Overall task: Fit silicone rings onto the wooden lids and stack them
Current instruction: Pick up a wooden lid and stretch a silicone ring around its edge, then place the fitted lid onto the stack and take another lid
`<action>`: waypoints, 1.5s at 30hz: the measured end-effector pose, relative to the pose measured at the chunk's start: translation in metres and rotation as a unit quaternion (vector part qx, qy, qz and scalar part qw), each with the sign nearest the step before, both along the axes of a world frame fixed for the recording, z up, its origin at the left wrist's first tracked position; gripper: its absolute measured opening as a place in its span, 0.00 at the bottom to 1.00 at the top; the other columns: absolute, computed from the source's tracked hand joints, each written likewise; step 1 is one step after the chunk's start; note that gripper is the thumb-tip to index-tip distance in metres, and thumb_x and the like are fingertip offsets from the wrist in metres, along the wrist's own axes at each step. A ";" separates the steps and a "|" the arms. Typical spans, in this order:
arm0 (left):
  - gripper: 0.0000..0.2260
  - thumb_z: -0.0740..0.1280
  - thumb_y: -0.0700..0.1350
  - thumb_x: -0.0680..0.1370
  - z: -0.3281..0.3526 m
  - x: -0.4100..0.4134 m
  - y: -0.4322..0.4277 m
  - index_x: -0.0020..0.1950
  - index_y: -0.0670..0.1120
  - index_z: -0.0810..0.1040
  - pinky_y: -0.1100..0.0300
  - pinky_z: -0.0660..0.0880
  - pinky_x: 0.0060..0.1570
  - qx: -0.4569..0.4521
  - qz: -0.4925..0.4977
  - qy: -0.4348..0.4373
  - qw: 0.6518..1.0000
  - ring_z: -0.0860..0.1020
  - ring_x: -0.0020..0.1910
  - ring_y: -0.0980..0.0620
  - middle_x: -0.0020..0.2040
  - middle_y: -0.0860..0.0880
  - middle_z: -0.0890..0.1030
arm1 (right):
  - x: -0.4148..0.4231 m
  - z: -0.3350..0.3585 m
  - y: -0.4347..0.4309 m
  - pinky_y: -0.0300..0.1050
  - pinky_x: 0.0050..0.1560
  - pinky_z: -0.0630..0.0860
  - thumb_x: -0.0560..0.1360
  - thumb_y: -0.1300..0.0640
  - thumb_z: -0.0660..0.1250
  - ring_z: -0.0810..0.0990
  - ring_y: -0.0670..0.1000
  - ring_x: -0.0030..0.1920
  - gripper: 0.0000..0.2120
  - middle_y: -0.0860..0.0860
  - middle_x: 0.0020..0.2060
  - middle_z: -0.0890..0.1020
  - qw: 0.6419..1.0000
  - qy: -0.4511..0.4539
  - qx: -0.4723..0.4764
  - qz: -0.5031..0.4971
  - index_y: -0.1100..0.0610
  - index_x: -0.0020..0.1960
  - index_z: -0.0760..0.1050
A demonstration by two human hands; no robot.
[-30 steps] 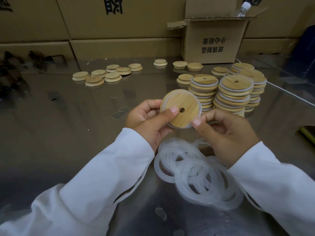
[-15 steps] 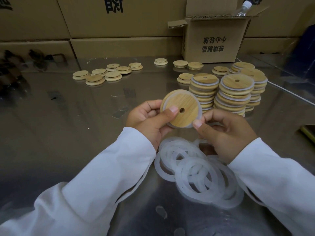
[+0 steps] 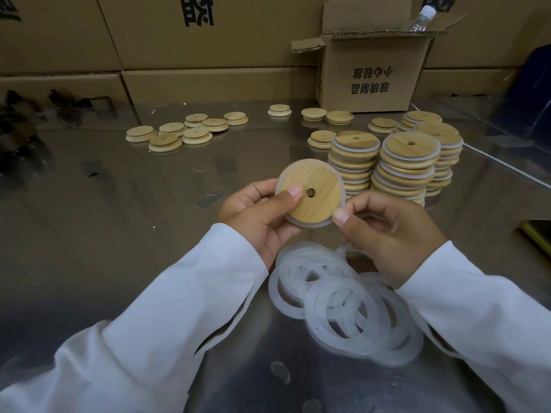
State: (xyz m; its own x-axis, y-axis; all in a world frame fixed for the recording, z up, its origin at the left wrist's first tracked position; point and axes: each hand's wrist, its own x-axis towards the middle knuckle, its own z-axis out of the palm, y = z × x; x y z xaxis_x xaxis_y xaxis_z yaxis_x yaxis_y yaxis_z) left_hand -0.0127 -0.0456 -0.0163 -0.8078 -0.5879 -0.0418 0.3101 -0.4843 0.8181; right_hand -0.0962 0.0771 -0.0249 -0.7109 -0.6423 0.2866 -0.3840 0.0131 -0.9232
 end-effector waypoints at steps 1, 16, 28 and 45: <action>0.09 0.64 0.33 0.71 0.000 0.000 0.000 0.51 0.34 0.74 0.52 0.80 0.40 0.015 -0.004 -0.006 1.000 0.81 0.42 0.44 0.46 0.37 0.80 | 0.000 -0.001 0.000 0.32 0.34 0.73 0.70 0.57 0.69 0.75 0.42 0.29 0.05 0.43 0.25 0.77 1.000 -0.003 0.001 -0.002 0.53 0.35 0.76; 0.23 0.67 0.38 0.62 -0.008 -0.002 -0.001 0.57 0.37 0.74 0.55 0.81 0.41 -0.012 -0.049 -0.023 0.998 0.82 0.43 0.46 0.47 0.39 0.82 | 0.004 0.000 -0.001 0.37 0.39 0.79 0.58 0.49 0.69 0.80 0.45 0.33 0.16 0.49 0.32 0.82 0.997 -0.062 -0.046 0.025 0.57 0.41 0.78; 0.14 0.70 0.39 0.66 -0.012 -0.004 -0.003 0.50 0.43 0.75 0.58 0.80 0.35 -0.053 -0.016 -0.054 0.997 0.82 0.36 0.51 0.39 0.46 0.81 | 0.003 0.003 0.000 0.33 0.32 0.75 0.64 0.49 0.68 0.78 0.44 0.27 0.11 0.49 0.31 0.81 0.994 -0.050 -0.086 -0.045 0.56 0.41 0.77; 0.20 0.73 0.44 0.56 -0.015 -0.005 -0.001 0.45 0.43 0.74 0.57 0.81 0.43 -0.164 0.049 -0.007 0.985 0.82 0.39 0.50 0.34 0.50 0.83 | 0.012 -0.003 0.002 0.37 0.47 0.77 0.71 0.54 0.68 0.80 0.40 0.44 0.20 0.40 0.53 0.79 0.982 0.174 -0.021 -0.067 0.46 0.62 0.71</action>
State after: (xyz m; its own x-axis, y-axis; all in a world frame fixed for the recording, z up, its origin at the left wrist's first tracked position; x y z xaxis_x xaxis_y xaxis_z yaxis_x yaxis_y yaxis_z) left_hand -0.0174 -0.0463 -0.0317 -0.7469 -0.6471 0.1530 0.3305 -0.1617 0.9298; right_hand -0.0839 0.0791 -0.0280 -0.6420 -0.5324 0.5517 -0.6746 0.0502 -0.7365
